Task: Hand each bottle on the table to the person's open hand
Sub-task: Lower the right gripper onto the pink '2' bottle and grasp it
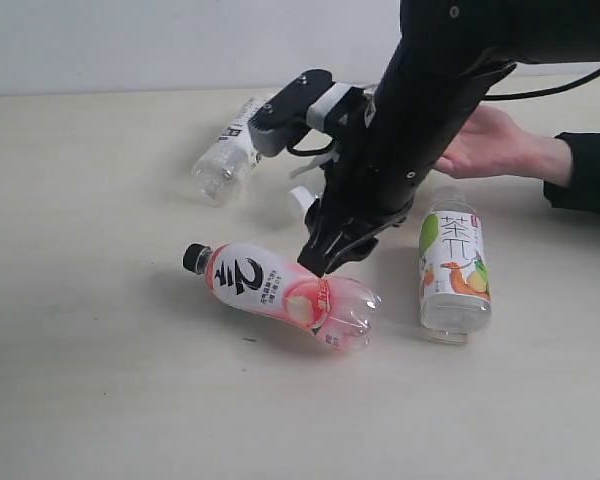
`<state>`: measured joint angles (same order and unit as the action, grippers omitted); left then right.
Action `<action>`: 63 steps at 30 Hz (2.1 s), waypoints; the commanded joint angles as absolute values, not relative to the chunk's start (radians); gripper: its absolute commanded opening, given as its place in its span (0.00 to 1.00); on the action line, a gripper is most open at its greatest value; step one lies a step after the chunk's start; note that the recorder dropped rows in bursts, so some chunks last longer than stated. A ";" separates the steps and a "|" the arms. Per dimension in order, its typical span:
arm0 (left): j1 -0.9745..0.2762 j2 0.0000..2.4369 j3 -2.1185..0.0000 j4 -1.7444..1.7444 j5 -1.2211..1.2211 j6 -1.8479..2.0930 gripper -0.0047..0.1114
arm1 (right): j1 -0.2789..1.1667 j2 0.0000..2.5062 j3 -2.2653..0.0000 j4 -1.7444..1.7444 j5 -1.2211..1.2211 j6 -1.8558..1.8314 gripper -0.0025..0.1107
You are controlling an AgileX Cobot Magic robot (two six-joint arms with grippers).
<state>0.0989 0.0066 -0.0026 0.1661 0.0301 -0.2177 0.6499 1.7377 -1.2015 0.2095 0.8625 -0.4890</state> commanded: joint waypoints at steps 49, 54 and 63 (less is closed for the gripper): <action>0.092 0.000 0.000 0.168 0.027 -0.216 0.04 | 0.651 1.917 -1.214 0.424 0.762 -0.678 0.02; 0.092 0.000 0.000 0.168 0.027 -0.216 0.04 | 0.651 1.819 -1.214 0.553 0.802 -0.582 0.02; 0.092 0.000 0.000 0.168 0.027 -0.216 0.04 | 0.651 1.736 -1.214 0.567 0.884 -0.498 0.02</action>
<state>0.0989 0.0066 -0.0026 0.1661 0.0301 -0.2177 0.6499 1.7533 -1.2104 0.5592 0.8690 -0.5340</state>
